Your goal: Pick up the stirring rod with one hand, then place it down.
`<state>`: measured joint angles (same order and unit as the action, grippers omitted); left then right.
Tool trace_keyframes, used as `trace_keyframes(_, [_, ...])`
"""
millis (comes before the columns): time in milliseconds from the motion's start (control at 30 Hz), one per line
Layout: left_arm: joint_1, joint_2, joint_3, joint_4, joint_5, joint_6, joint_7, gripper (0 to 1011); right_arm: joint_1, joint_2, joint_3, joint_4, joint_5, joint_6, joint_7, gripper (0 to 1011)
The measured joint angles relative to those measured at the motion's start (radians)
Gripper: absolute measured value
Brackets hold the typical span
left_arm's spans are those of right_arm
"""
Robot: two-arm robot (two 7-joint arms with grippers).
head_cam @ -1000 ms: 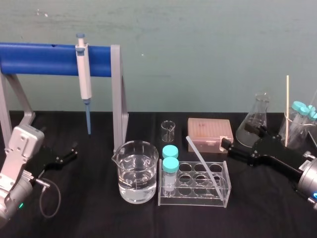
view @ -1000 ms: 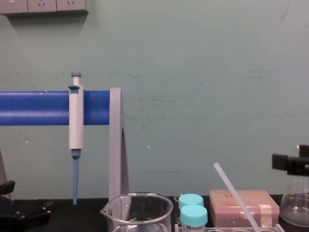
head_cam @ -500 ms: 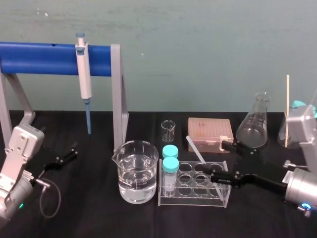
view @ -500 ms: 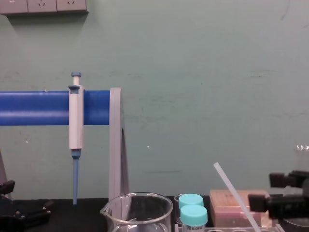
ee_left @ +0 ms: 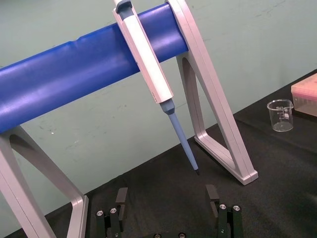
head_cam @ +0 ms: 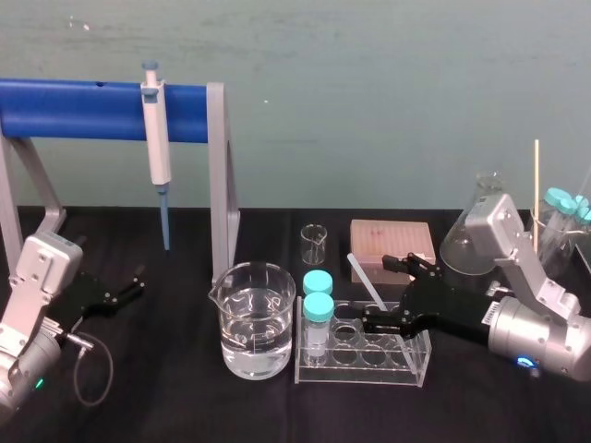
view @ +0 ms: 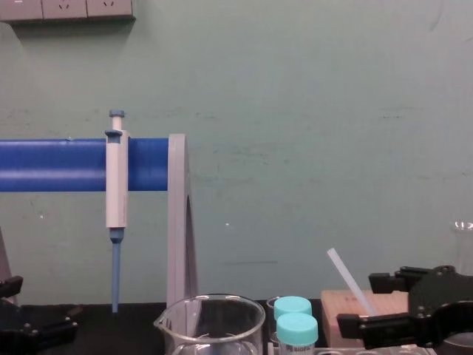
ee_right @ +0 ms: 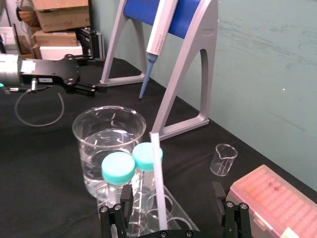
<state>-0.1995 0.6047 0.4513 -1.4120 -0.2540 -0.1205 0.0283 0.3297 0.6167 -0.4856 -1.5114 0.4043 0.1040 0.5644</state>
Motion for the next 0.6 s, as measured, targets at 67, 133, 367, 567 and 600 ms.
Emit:
trace_keyframes(67, [0.000, 0.000, 0.000, 0.000, 0.000, 0.000, 0.000, 1000, 0.012, -0.017, -0.004, 0.018, -0.013, -0.003, -0.005, 1000])
trace_keyframes(133, [0.000, 0.000, 0.000, 0.000, 0.000, 0.000, 0.000, 1000, 0.020, -0.032, -0.004, 0.032, -0.023, -0.007, -0.012, 1000])
trace_keyframes(367, [0.000, 0.000, 0.000, 0.000, 0.000, 0.000, 0.000, 1000, 0.035, -0.065, -0.003, 0.064, -0.044, -0.010, -0.024, 1000])
trace_keyframes(567, [0.000, 0.000, 0.000, 0.000, 0.000, 0.000, 0.000, 1000, 0.043, -0.082, -0.004, 0.079, -0.062, -0.006, -0.026, 1000])
trace_keyframes(600, [0.000, 0.000, 0.000, 0.000, 0.000, 0.000, 0.000, 1000, 0.043, -0.083, -0.004, 0.079, -0.062, -0.006, -0.027, 1000])
